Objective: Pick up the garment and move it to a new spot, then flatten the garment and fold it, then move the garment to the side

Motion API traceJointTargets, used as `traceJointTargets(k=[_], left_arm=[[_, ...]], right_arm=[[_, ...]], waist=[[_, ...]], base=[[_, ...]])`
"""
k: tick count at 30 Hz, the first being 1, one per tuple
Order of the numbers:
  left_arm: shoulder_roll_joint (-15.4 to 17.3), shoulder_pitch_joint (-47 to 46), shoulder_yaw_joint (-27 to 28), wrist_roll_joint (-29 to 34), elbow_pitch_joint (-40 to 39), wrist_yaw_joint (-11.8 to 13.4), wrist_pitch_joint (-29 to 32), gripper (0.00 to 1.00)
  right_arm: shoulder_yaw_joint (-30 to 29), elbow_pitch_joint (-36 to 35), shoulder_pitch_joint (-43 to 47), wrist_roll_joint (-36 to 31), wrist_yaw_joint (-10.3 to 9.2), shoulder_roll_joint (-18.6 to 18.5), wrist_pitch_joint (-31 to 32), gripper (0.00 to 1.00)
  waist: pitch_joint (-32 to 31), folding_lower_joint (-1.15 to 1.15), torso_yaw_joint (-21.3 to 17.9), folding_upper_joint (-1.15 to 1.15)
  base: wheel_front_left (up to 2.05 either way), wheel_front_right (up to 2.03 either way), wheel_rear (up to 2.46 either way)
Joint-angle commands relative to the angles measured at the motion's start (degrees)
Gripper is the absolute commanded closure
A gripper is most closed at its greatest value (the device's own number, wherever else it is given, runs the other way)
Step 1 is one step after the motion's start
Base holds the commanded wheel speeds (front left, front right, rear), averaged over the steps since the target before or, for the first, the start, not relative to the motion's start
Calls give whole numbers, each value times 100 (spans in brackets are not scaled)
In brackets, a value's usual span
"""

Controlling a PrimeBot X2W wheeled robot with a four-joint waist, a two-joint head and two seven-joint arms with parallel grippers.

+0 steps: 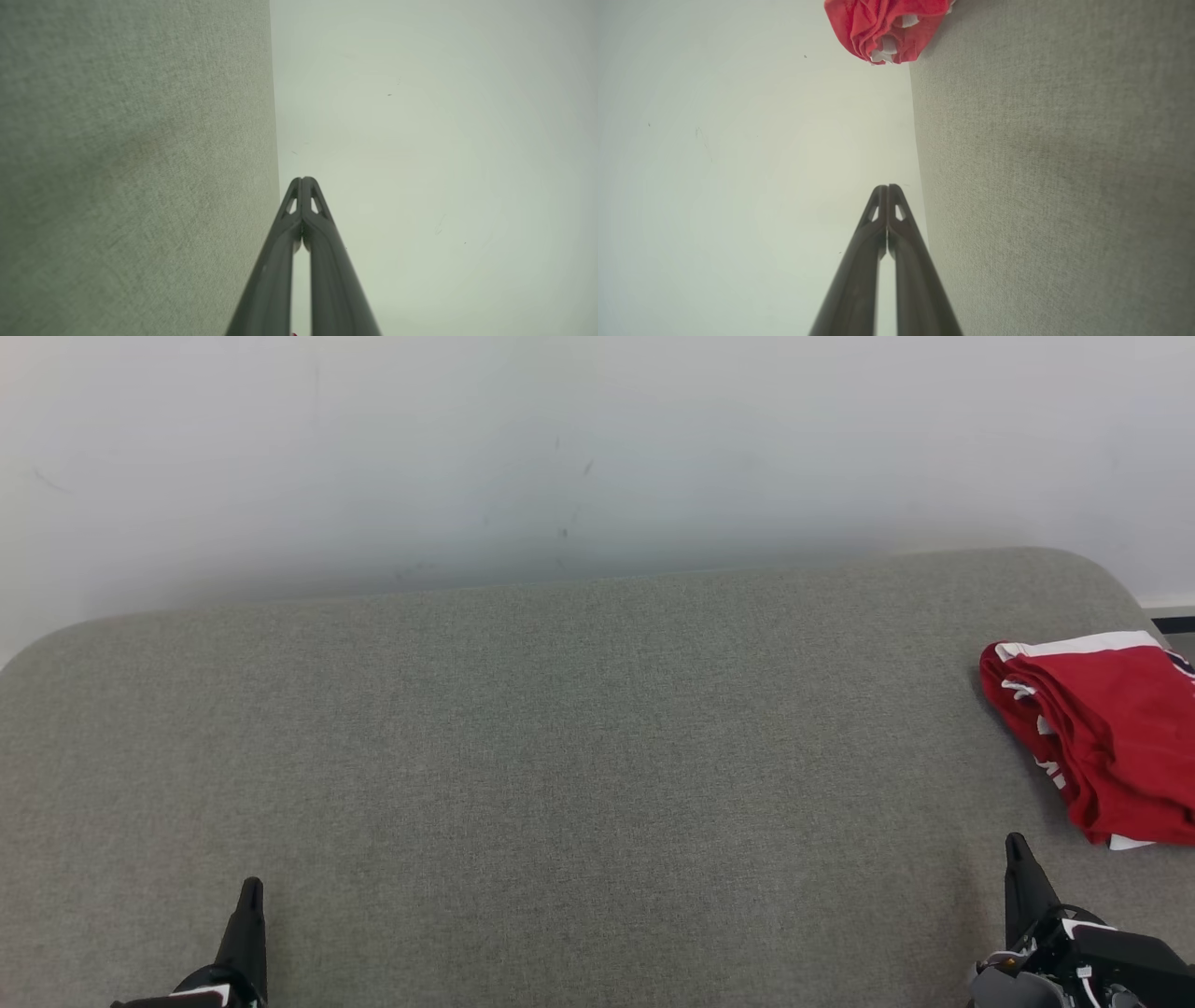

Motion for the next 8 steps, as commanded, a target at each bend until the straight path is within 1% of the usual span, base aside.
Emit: traceJointTargets(k=[1, 8], left_arm=[[-5, -13, 18, 60, 24, -14, 24, 100], [-6, -13, 20, 63, 24, -14, 26, 100]], right_arm=[[-3, 14, -11, -38, 2, 19, 13, 100], [-6, 14, -11, -42, 2, 21, 15, 100]], waist=[[0, 0, 0, 0], [0, 0, 0, 0]], base=[[0, 0, 0], [0, 0, 0]])
